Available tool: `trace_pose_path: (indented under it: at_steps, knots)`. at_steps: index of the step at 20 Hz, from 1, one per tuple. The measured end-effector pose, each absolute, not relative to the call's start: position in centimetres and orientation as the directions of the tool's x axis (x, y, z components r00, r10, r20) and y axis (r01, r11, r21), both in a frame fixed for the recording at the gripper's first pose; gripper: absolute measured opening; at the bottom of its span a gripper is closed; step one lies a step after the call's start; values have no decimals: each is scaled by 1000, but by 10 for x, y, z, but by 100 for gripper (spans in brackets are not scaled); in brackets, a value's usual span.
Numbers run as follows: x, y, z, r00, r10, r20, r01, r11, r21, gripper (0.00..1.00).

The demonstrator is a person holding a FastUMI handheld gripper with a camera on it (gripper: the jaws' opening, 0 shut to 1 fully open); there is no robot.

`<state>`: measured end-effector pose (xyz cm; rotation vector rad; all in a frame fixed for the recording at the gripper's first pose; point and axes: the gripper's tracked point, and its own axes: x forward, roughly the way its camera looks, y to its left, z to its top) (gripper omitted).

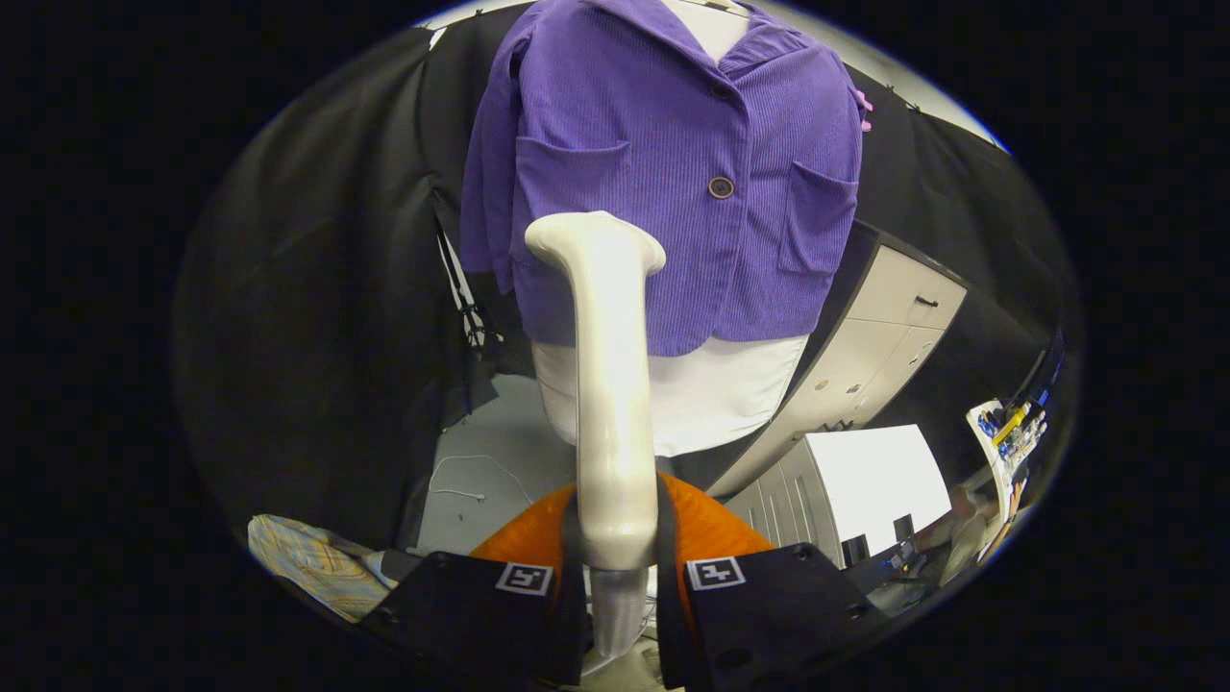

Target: Iron the clothes twice with a garment steamer, once on the left side and once on the right side.

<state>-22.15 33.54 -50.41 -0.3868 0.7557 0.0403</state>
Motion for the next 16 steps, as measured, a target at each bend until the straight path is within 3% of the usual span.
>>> trace_pose_path:
  at_steps: [10,16]
  knots:
    - [-229,288,-517,663,-8,-749,-237,946,-220,37]
    - [-215,218,-461,709,44,-704,-187,974,-128,37]
